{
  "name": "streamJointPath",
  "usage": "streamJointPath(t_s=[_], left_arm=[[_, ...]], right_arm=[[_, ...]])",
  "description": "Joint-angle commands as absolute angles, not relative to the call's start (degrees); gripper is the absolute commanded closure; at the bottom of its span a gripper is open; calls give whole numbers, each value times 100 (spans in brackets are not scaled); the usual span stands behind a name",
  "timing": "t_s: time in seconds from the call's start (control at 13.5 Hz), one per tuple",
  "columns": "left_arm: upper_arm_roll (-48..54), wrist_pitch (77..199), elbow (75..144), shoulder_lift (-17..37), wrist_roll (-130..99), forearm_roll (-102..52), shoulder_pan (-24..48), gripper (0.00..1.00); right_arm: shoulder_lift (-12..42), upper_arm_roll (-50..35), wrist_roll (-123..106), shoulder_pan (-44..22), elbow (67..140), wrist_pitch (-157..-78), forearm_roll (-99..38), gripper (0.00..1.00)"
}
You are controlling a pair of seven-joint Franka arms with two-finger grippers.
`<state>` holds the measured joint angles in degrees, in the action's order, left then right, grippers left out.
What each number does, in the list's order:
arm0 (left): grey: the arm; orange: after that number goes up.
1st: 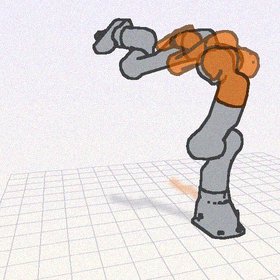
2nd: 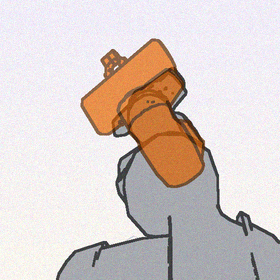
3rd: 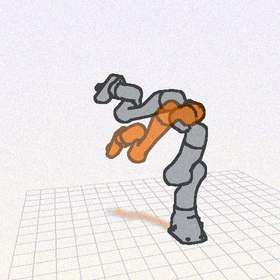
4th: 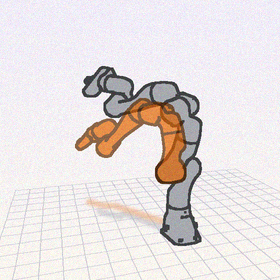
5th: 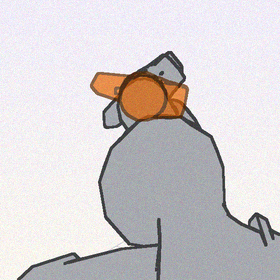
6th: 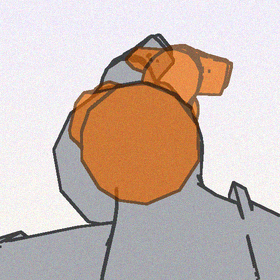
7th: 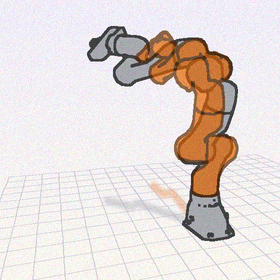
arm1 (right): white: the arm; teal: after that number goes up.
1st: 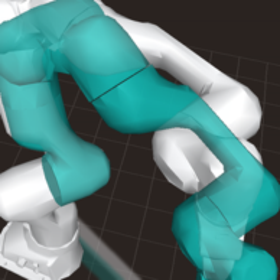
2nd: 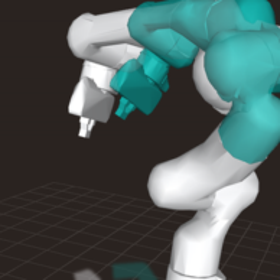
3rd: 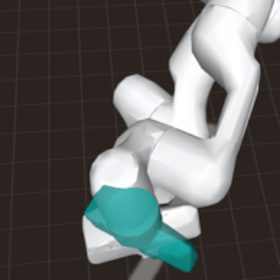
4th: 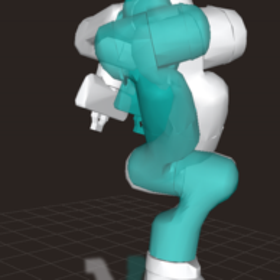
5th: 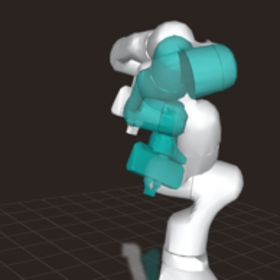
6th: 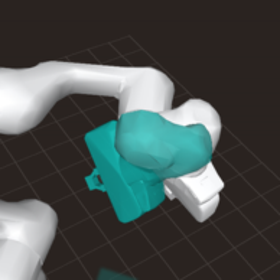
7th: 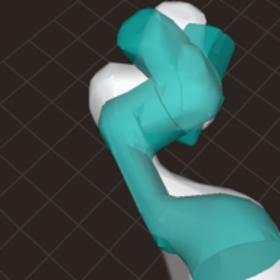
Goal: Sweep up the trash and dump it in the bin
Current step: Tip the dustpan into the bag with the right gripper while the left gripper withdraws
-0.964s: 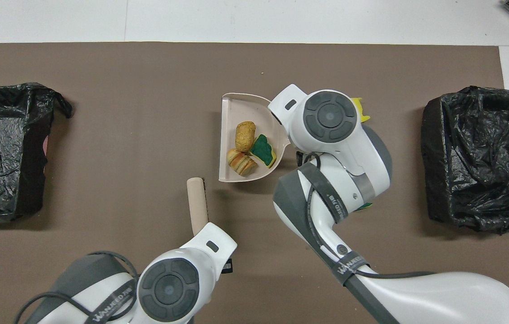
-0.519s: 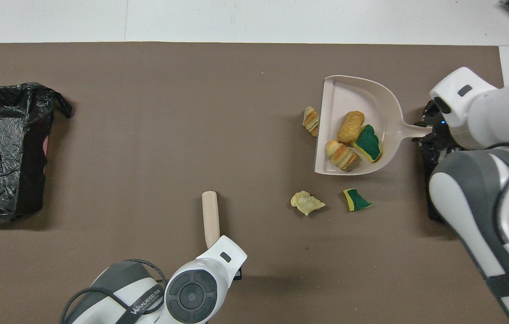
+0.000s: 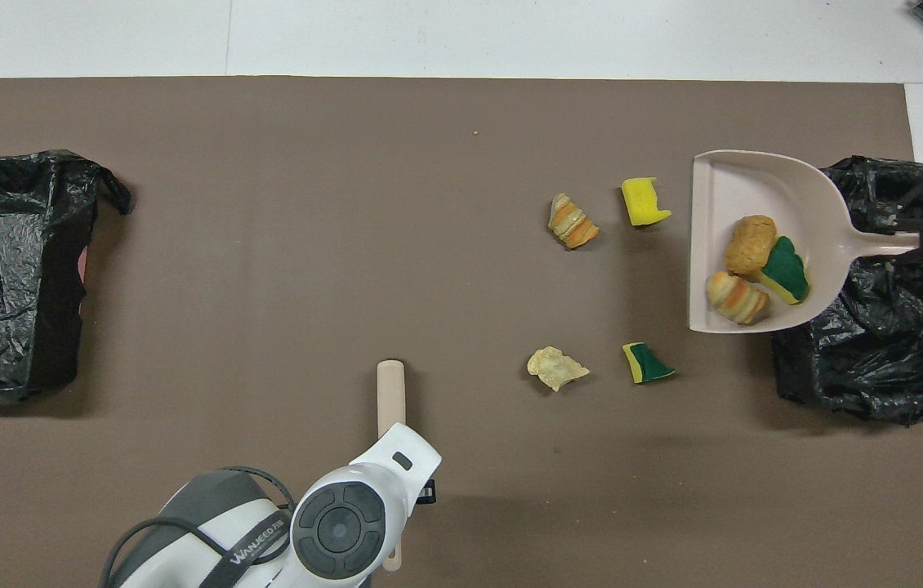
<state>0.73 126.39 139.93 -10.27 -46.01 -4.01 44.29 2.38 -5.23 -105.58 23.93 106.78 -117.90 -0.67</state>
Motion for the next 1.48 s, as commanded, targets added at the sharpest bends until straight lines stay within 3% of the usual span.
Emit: streamJointPath(t_s=[0.0, 0.44, 0.82, 1.11, 1.41], left_arm=[[70, 12508, 13616, -940, -3949, -439, 3711, 0], [70, 11516, 12693, -993, -1823, -317, 2033, 0], [70, 10980, 11693, -775, -265, -44, 837, 0], [70, 9793, 10023, -141, -141, 70, 686, 0], [-8, 9634, 9642, -395, -132, 62, 668, 0]], right_arm=[[141, -554, -10951, 3021, 10556, -11680, -10, 100], [255, -589, -9391, 3015, 10415, -11830, 2115, 100], [255, -580, -7447, 2286, 10459, -11611, 3839, 100], [237, -563, -6471, 1681, 10433, -10971, 4797, 100], [211, -589, -6354, 1320, 10433, -10749, 5938, 100]])
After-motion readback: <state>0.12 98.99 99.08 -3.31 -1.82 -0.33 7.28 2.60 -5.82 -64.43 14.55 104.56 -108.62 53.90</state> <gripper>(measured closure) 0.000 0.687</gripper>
